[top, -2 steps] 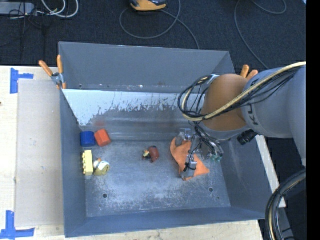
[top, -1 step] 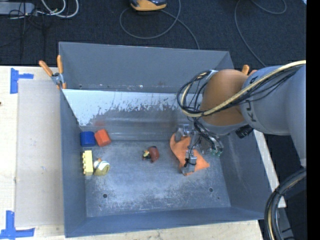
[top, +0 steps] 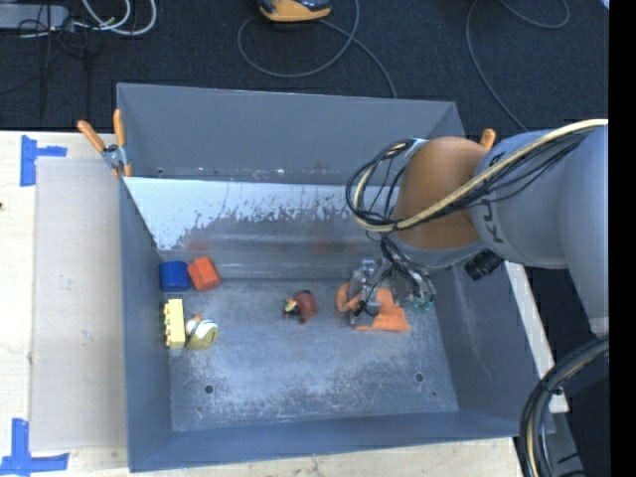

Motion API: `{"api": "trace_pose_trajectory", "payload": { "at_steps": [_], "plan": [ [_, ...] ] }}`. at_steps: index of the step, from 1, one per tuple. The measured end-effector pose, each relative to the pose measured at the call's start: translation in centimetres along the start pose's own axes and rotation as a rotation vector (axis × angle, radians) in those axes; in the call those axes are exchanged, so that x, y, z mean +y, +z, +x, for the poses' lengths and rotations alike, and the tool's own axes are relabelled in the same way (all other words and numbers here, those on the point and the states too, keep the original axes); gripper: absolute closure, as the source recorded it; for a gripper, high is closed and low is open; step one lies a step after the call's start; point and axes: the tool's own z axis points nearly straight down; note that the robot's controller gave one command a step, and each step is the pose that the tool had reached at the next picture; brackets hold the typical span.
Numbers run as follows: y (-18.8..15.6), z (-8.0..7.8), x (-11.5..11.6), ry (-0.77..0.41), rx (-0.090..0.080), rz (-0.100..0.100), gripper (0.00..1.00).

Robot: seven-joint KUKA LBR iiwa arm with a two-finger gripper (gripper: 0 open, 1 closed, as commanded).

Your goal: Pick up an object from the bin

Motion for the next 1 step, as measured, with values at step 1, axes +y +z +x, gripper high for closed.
{"api": "trace_pose_trajectory", "payload": {
  "at_steps": [1],
  "plan": [
    [0.0,0.0,0.0,0.0,0.0,0.0,1.0]
  ]
}}
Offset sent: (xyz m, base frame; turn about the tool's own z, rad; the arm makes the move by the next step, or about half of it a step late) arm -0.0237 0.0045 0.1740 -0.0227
